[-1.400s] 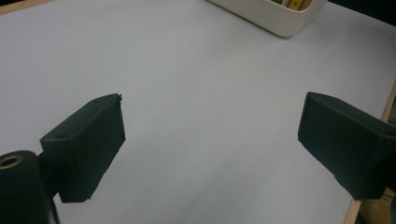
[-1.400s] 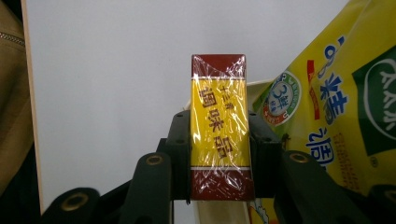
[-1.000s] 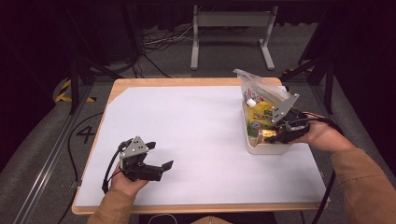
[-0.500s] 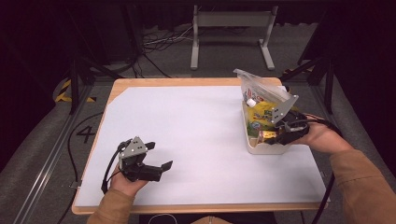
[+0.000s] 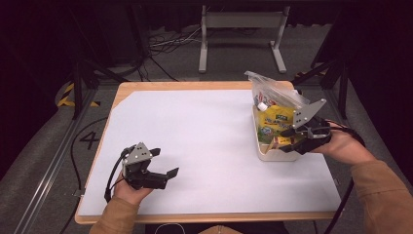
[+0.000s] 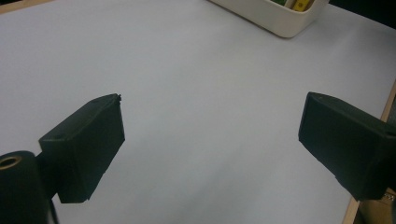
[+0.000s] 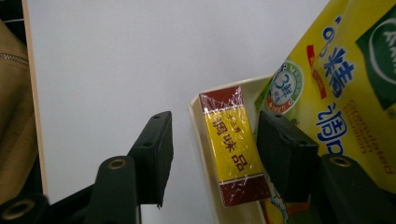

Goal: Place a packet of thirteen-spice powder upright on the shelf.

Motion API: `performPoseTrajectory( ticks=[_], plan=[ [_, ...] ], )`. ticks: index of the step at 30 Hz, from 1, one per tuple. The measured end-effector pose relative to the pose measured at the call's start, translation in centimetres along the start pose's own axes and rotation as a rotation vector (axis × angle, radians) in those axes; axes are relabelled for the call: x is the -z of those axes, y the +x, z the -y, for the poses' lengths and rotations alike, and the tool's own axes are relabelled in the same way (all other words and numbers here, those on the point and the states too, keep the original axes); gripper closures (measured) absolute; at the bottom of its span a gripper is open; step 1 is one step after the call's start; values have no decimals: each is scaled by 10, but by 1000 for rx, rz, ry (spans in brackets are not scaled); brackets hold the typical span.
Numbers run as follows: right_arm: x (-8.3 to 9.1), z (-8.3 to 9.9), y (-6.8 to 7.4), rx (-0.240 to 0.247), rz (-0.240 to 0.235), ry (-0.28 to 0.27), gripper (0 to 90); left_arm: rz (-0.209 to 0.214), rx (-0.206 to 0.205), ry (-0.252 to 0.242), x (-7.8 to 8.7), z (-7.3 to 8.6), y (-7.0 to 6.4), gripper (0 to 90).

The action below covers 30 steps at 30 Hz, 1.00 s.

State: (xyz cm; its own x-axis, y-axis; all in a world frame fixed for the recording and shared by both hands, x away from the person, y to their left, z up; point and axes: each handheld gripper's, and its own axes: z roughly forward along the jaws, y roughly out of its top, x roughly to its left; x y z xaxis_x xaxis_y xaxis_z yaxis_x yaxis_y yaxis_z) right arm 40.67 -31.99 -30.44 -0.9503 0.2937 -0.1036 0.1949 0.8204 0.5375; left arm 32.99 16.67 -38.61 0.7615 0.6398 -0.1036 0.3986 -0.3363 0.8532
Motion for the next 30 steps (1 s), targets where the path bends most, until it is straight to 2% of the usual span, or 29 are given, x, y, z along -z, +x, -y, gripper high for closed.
performPoseTrajectory(
  ticks=[4,9,11,14,17,21,24,30],
  plan=[
    [9,2,7,-4,40,-66,366,-8,5,0,2,2,0,75],
    [18,6,14,-14,76,-122,359,-6,10,1,4,3,0,73],
    [22,10,16,-34,92,-137,349,-9,4,-1,6,4,1,73],
    [27,15,20,-73,99,-160,323,-12,15,-6,7,5,2,73],
    [31,19,22,-88,113,-178,293,-19,21,-8,10,7,4,72],
    [36,26,28,-120,137,-229,251,-29,26,-14,15,9,6,72],
    [39,32,33,-135,156,-264,188,-35,38,-16,19,13,8,72],
    [37,46,46,-201,197,-344,108,-50,45,-19,24,20,12,72]
  ],
)
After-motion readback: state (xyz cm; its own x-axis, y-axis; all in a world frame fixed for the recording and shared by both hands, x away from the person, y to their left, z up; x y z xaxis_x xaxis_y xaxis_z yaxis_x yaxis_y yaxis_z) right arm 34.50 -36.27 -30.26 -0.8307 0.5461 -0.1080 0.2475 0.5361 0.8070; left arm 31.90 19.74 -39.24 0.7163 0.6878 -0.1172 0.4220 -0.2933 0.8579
